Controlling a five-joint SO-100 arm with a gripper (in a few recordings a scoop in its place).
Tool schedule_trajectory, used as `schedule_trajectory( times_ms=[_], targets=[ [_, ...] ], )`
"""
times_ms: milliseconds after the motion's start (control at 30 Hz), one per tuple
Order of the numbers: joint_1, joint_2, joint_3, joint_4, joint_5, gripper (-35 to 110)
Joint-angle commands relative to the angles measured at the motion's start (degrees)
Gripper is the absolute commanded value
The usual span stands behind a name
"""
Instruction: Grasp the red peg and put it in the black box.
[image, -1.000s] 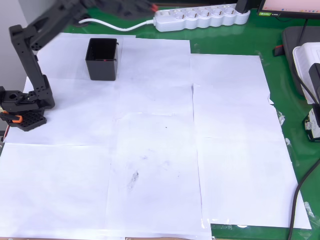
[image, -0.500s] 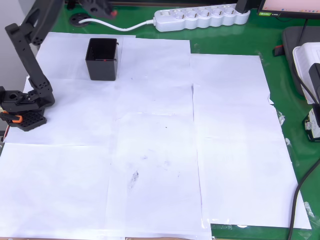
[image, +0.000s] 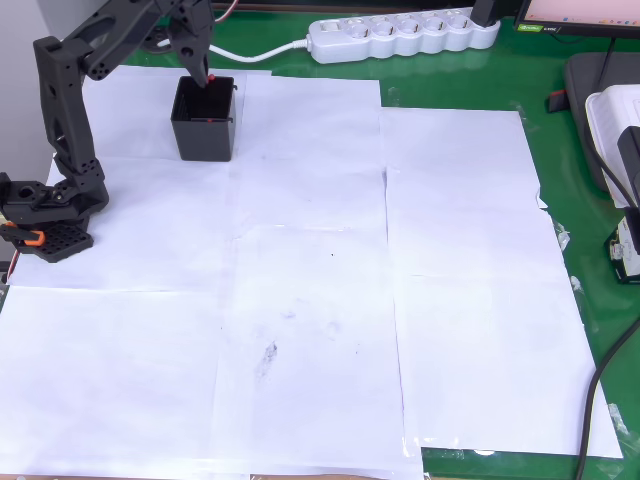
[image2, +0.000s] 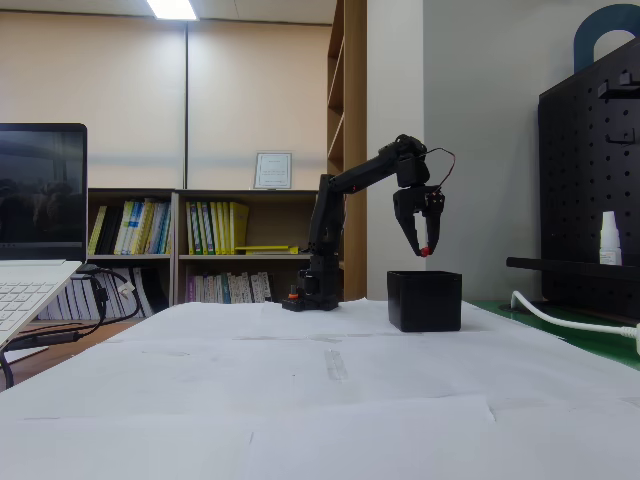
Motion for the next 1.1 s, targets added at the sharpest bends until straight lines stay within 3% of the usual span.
schedule_trajectory(
  times_ms=[0,200,300,467,967,1067],
  targets=[
    [0.4,0.2,-3.0,-1.1,-0.6,0],
    [1.3,0.4,-6.5,-2.5,-0.9,0],
    [1.1,0.4,-6.5,-1.8,-1.9,20],
    [1.0,0.2,-5.7,-1.9,-2.2,33],
    [1.3,-0.7,-3.8,-0.4,-2.4,34],
    [1.8,-2.2,-2.2,0.9,-3.1,20]
  ],
)
